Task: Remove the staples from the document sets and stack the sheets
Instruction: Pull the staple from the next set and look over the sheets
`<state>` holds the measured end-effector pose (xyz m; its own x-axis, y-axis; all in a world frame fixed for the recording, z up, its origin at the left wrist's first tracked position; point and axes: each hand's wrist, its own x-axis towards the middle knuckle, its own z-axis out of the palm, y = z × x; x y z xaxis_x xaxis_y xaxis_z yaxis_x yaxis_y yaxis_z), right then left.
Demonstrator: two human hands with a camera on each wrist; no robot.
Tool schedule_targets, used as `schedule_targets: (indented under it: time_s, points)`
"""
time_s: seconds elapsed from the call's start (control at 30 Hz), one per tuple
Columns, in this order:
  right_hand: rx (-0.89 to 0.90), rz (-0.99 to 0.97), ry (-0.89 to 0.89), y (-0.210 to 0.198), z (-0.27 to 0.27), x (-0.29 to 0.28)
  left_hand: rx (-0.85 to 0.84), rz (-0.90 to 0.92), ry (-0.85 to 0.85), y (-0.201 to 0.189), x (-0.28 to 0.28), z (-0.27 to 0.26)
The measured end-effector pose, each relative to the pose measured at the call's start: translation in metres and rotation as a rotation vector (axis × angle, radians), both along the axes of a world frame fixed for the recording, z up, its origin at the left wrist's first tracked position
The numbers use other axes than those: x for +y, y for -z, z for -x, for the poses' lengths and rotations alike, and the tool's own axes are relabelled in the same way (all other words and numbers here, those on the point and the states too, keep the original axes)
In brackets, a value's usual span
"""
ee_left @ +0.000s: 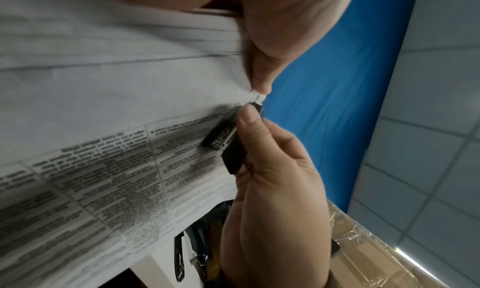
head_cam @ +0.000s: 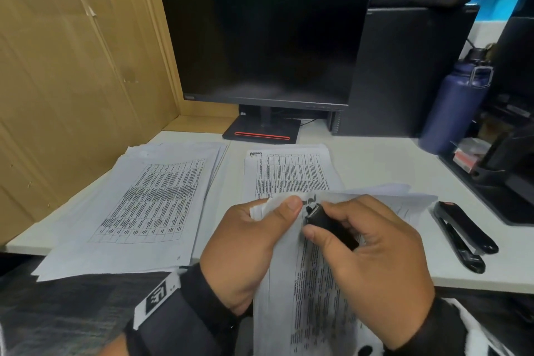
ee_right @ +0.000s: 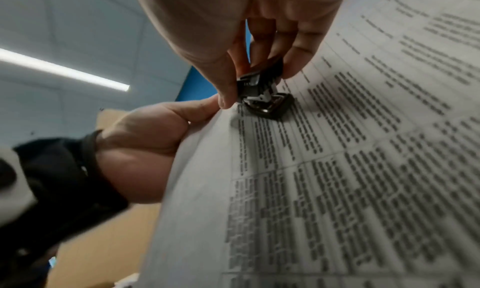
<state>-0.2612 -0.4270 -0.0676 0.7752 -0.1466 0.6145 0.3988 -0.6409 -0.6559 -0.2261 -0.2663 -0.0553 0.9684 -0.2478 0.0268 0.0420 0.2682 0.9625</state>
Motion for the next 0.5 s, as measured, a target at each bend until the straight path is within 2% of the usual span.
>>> schedule_targets:
  time_s: [0.03, 0.13, 0.17, 0.27, 0.3, 0.4, 0.5]
  points:
    - [-0.007, 0.005, 0.013, 0.000, 0.000, 0.000, 0.007, 0.003, 0.004, 0.000, 0.000, 0.000]
    - [0.036, -0.187, -0.069, -0.003, -0.004, -0.002, 0.040, 0.019, 0.016, -0.003, 0.001, -0.002]
    - [0.035, -0.176, -0.087, -0.005, -0.004, -0.002, 0.058, 0.028, 0.015, -0.002, 0.001, -0.002]
    - [-0.080, 0.165, -0.022, -0.005, 0.001, 0.002, 0.108, 0.045, 0.027, 0.001, -0.001, -0.002]
    - [-0.120, 0.222, 0.004, -0.003, 0.004, 0.005, 0.128, 0.056, 0.035, 0.002, -0.002, -0.001]
    - [-0.186, 0.202, 0.050, -0.003, 0.007, 0.008, 0.165, 0.120, 0.064, 0.001, -0.003, 0.000]
    - [-0.150, 0.133, 0.039, -0.006, 0.003, -0.002, 0.193, 0.169, 0.065, -0.007, 0.000, -0.003]
